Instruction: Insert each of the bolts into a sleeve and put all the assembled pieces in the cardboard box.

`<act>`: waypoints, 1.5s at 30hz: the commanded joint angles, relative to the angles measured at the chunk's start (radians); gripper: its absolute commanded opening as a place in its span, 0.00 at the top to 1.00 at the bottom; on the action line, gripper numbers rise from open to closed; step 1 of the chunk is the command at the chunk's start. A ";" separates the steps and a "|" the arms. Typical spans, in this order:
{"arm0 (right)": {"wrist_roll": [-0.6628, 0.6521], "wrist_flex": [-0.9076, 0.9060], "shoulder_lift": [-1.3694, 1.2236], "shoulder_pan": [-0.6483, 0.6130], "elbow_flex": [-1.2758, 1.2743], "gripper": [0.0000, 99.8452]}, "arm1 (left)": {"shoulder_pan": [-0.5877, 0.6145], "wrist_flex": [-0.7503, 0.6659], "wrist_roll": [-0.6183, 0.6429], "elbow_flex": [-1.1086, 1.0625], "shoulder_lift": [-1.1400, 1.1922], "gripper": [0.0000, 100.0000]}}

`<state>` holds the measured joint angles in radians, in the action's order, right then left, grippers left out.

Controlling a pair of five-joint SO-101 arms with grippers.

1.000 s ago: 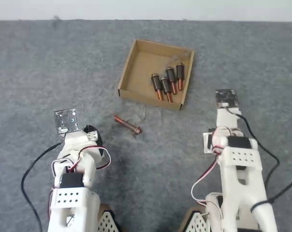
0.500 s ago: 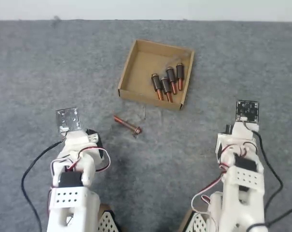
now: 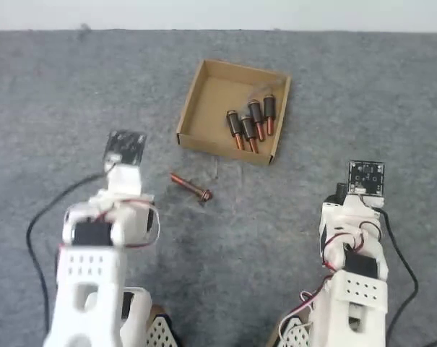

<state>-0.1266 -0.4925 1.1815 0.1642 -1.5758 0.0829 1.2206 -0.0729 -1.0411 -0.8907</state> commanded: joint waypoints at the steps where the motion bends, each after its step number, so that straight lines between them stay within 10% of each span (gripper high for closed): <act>1: 0.005 0.022 0.079 -0.010 -0.002 0.99 | -0.018 0.080 -0.114 0.260 0.324 0.99; 10: 0.003 0.025 0.165 -0.056 -0.041 0.99 | -0.069 0.124 -0.410 0.564 0.710 0.99; 27: -0.055 0.025 0.173 -0.062 -0.043 0.99 | -0.367 0.080 -0.927 0.518 0.732 0.93; 45: -0.109 0.021 0.191 -0.093 -0.054 0.99 | -0.324 -0.068 -0.971 0.693 1.079 0.84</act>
<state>-0.2048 -0.4925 1.3395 0.0783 -1.6341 -0.2639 1.1331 -1.0319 -0.4549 0.1542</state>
